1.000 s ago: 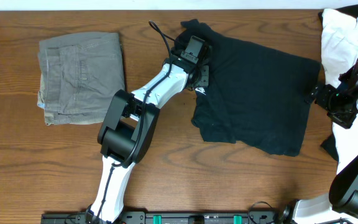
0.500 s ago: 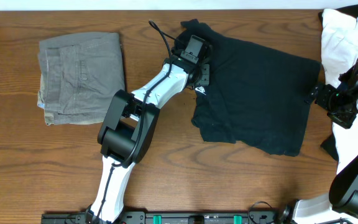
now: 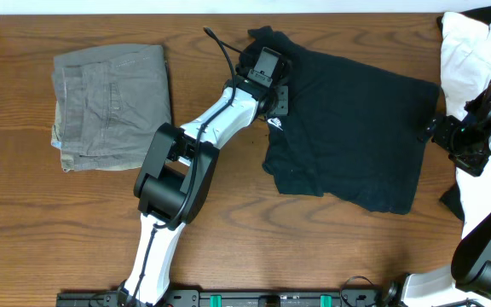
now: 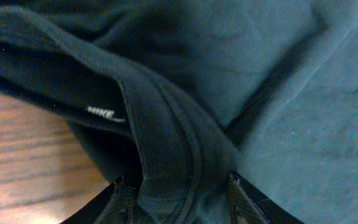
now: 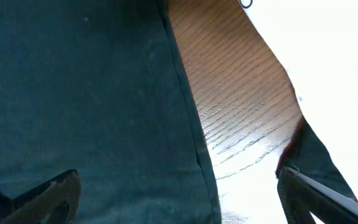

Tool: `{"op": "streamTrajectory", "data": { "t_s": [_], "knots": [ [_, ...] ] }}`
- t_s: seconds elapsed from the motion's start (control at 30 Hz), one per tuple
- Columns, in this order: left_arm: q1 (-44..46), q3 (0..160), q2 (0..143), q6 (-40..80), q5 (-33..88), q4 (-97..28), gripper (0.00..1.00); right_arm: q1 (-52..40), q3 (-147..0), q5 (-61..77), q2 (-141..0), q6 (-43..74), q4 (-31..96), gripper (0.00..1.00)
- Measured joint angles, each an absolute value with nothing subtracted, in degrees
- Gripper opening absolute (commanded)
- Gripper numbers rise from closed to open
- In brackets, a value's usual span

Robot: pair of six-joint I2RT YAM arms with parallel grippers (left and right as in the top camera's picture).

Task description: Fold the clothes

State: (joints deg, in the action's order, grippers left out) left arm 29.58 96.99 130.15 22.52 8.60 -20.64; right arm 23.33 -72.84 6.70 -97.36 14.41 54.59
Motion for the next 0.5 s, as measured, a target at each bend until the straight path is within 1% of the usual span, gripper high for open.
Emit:
{"op": "streamTrajectory", "data": {
  "t_s": [0.23, 0.5],
  "knots": [
    [29.58, 96.99, 130.15, 22.5, 8.6, -16.49, 0.49, 23.33, -72.84, 6.7, -97.36, 14.41, 54.61, 0.99],
    [29.58, 96.99, 130.13, 22.5, 8.6, -18.04, 0.5, 23.33, -72.84, 6.7, -97.36, 14.41, 54.59, 0.99]
  ]
}}
